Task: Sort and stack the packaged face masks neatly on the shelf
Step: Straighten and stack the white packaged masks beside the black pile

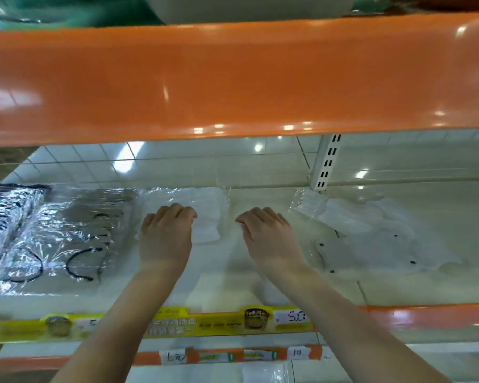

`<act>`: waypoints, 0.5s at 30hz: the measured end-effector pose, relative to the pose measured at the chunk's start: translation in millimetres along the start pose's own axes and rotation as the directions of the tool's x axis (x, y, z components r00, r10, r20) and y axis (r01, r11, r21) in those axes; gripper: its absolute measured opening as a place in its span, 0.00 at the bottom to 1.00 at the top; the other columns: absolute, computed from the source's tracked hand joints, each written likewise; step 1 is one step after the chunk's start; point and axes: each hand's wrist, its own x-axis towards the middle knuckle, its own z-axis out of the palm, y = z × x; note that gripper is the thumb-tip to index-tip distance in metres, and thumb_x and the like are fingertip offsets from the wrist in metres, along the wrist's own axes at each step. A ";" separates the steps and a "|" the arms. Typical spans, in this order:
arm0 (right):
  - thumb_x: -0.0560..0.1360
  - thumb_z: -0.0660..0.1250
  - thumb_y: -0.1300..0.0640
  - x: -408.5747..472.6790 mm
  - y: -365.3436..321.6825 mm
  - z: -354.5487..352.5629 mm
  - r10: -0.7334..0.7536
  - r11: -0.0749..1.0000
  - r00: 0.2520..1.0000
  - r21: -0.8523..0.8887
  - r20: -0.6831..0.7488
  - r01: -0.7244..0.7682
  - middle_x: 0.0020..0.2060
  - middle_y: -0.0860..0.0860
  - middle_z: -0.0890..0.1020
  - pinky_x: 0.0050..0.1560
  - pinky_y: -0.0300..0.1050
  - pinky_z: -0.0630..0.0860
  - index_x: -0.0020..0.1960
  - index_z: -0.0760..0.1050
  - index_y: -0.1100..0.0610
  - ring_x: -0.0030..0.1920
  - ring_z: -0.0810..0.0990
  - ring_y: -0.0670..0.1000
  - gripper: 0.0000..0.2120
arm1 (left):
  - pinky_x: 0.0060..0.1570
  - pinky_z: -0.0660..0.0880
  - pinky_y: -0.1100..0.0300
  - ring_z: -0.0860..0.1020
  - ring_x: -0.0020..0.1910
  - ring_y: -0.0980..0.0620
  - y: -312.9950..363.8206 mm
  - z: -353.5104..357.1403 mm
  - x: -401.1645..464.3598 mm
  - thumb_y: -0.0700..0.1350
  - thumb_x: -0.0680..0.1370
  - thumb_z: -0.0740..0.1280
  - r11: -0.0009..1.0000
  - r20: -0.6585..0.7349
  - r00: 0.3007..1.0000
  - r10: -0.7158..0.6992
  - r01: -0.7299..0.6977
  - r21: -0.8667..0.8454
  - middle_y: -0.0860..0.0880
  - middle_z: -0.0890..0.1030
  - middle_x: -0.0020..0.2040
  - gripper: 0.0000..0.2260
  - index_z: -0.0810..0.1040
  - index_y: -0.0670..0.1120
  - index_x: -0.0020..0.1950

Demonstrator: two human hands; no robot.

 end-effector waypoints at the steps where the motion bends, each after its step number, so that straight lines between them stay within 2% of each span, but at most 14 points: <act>1: 0.63 0.69 0.67 6.5 -5.5 7.0 -0.015 1.000 0.999 0.018 -0.039 0.015 0.38 0.48 0.83 0.37 0.43 0.76 0.44 0.82 0.54 0.38 0.81 0.54 0.13 | 0.37 0.73 0.52 0.78 0.36 0.41 -6.9 -1.4 3.0 0.30 0.64 0.75 0.999 -0.016 0.999 -0.032 0.032 -0.004 0.46 0.79 0.37 0.12 0.80 0.44 0.41; 4: 0.62 0.64 0.67 21.2 -21.7 25.7 -0.056 0.997 0.997 0.044 -0.048 0.058 0.43 0.48 0.83 0.40 0.43 0.77 0.48 0.82 0.54 0.42 0.82 0.54 0.18 | 0.40 0.73 0.50 0.78 0.38 0.40 -29.5 -1.9 9.5 0.29 0.65 0.72 0.995 -0.054 0.994 -0.100 0.099 -0.016 0.44 0.81 0.39 0.12 0.80 0.42 0.43; 9: 0.65 0.52 0.60 27.6 -42.4 55.1 -0.068 0.997 0.997 0.024 0.028 0.067 0.42 0.47 0.83 0.40 0.43 0.77 0.47 0.82 0.54 0.42 0.82 0.53 0.22 | 0.42 0.74 0.49 0.79 0.41 0.40 -59.2 10.6 4.9 0.27 0.66 0.69 0.987 0.049 0.988 -0.149 0.151 -0.053 0.43 0.82 0.42 0.13 0.81 0.41 0.46; 12: 0.64 0.55 0.59 19.6 -46.4 69.9 -0.055 0.998 0.993 -0.002 0.104 0.056 0.42 0.46 0.82 0.42 0.41 0.75 0.45 0.82 0.52 0.42 0.82 0.52 0.19 | 0.41 0.74 0.49 0.80 0.41 0.40 -65.1 15.8 -10.3 0.26 0.64 0.69 0.983 0.131 0.978 -0.163 0.172 -0.064 0.45 0.83 0.42 0.15 0.81 0.43 0.44; 15: 0.59 0.64 0.62 10.6 -46.6 82.6 -0.052 0.998 0.988 -0.010 0.148 0.054 0.43 0.47 0.82 0.45 0.40 0.65 0.47 0.81 0.53 0.42 0.81 0.52 0.18 | 0.49 0.71 0.51 0.78 0.52 0.43 -60.9 17.7 -22.6 0.28 0.68 0.65 0.976 0.261 0.950 -0.171 0.199 -0.085 0.49 0.82 0.51 0.17 0.81 0.47 0.49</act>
